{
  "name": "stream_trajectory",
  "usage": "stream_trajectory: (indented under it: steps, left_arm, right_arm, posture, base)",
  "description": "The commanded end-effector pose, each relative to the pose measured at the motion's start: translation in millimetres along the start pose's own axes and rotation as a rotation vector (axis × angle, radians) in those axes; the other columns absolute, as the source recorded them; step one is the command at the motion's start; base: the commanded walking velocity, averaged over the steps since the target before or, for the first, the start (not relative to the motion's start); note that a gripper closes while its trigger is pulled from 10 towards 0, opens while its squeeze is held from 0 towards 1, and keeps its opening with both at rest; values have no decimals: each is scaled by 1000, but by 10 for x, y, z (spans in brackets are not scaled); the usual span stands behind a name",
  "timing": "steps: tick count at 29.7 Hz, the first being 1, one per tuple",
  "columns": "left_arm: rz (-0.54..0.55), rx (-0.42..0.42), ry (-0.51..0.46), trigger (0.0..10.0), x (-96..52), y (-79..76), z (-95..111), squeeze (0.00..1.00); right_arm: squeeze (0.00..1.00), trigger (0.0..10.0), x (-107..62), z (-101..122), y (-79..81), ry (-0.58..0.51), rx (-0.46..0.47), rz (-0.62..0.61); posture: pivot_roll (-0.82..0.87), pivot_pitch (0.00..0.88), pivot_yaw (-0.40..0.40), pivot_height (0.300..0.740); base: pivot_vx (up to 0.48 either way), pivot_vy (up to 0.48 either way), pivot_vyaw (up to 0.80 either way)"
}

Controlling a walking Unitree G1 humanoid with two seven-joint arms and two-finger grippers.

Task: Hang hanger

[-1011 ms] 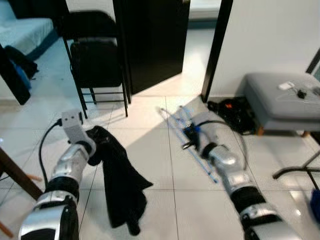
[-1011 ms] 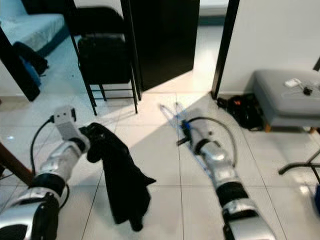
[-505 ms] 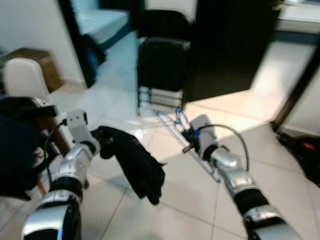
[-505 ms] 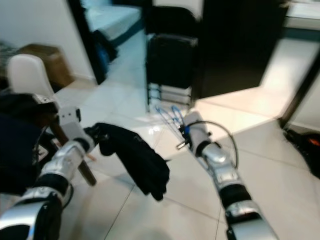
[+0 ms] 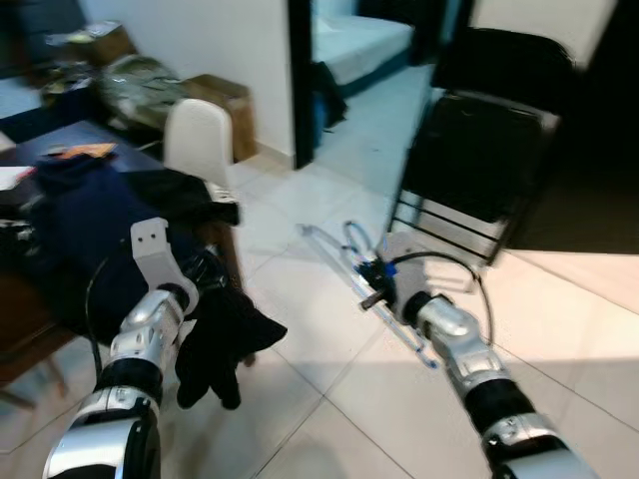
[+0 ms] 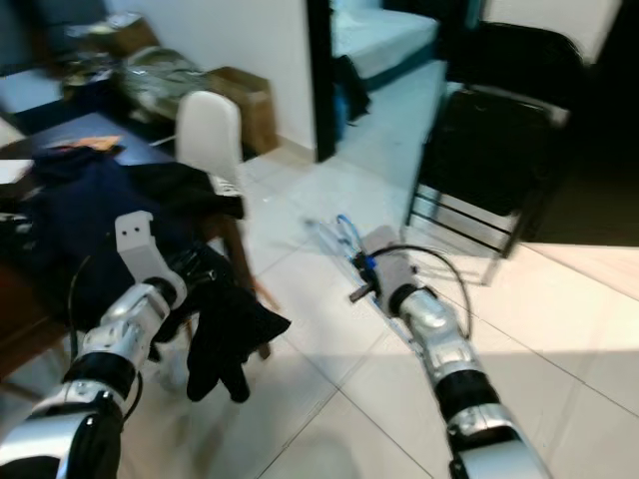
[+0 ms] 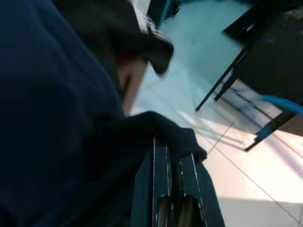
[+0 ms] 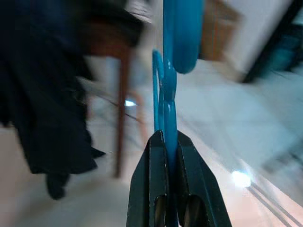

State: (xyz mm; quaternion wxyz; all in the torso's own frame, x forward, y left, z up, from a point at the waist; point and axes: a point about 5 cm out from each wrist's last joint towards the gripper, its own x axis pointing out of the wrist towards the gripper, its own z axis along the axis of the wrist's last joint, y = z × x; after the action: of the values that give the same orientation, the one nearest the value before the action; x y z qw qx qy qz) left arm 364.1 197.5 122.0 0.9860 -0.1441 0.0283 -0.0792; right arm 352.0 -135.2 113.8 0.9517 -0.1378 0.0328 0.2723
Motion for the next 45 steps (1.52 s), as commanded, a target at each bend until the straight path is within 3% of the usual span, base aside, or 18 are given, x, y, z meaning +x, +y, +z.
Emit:
stream_trajectory:
  steps: [1,2,3,4,5,9,10,12,13,16,19,20,23,24,27,35,44,45]
  left_arm:
    - [-229,6,-66,10000,34,-326,171,0]
    - [-337,-5,-79,10000,15,-479,227,0]
    - [-702,1,-105,10000,-188,-945,496,0]
    - [-702,1,-105,10000,-188,-945,496,0]
    - [-918,44,-119,10000,-391,-1195,665,0]
    - [-1036,91,-134,10000,-527,-1319,770,0]
    - [-1192,150,-207,10000,-748,-1452,1122,0]
    - [-1192,150,-207,10000,-748,-1452,1122,0]
    - [-1203,163,-257,10000,-786,-1469,1299,0]
    - [-1080,144,-477,10000,-768,-1355,1906,0]
    - [-926,107,-597,10000,-761,-1208,2284,0]
    - [-841,121,-628,10000,-730,-1138,2380,0]
    - [-761,124,-647,10000,-693,-1059,2455,0]
    - [-563,145,-684,10000,-631,-840,2609,0]
    - [-441,186,-698,10000,-624,-665,2706,0]
    - [-346,257,-682,10000,-590,-694,2756,0]
    - [-131,216,-635,10000,-457,-492,2639,0]
    - [-61,206,-625,10000,-444,-421,2590,0]
  right_arm:
    - [0,10000,-47,-35,-67,4,10,-29]
    - [0,10000,-50,-35,-75,1,19,-36]
    - [0,10000,-61,-31,-95,-15,48,-49]
    - [0,10000,-61,-31,-95,-15,48,-49]
    - [0,10000,-62,-30,-98,-19,55,-49]
    - [0,10000,-59,-30,-97,-17,53,-47]
    - [0,10000,-55,-32,-101,-14,58,-48]
    - [0,10000,-55,-32,-101,-14,58,-48]
    - [0,10000,-55,-33,-104,-14,61,-50]
    - [0,10000,-54,-33,-114,-15,66,-56]
    - [0,10000,-51,-32,-117,-15,69,-57]
    - [0,10000,-50,-33,-117,-14,70,-58]
    - [0,10000,-49,-34,-117,-13,71,-59]
    - [0,10000,-45,-40,-119,-6,75,-64]
    - [0,10000,-42,-40,-118,-6,78,-66]
    - [0,10000,-27,-36,-114,-6,86,-74]
    - [0,10000,-21,-24,-86,-6,33,-55]
    - [0,10000,-22,-23,-84,-9,41,-55]
  posture:
    - [-51,62,42,740]
    - [-51,62,42,740]
    - [-48,62,43,740]
    - [-48,62,43,740]
    - [-39,59,42,740]
    - [-39,59,42,740]
    - [-32,61,48,740]
    - [-32,61,48,740]
    - [-29,62,48,740]
    - [-23,61,49,740]
    - [-23,60,48,740]
    - [-23,60,48,740]
    - [-23,60,48,740]
    - [-20,60,51,740]
    - [-16,60,55,740]
    - [-13,64,63,740]
    - [-11,69,66,740]
    - [-11,70,66,740]
  base:
    - [326,0,775]
    - [326,0,775]
    - [262,0,0]
    - [262,0,0]
    - [244,0,0]
    - [244,0,0]
    - [266,0,0]
    - [266,0,0]
    - [266,0,0]
    - [294,0,0]
    - [325,0,0]
    - [334,0,0]
    - [339,0,0]
    - [337,0,0]
    - [350,0,0]
    - [373,0,-706]
    - [376,0,533]
    - [371,0,800]
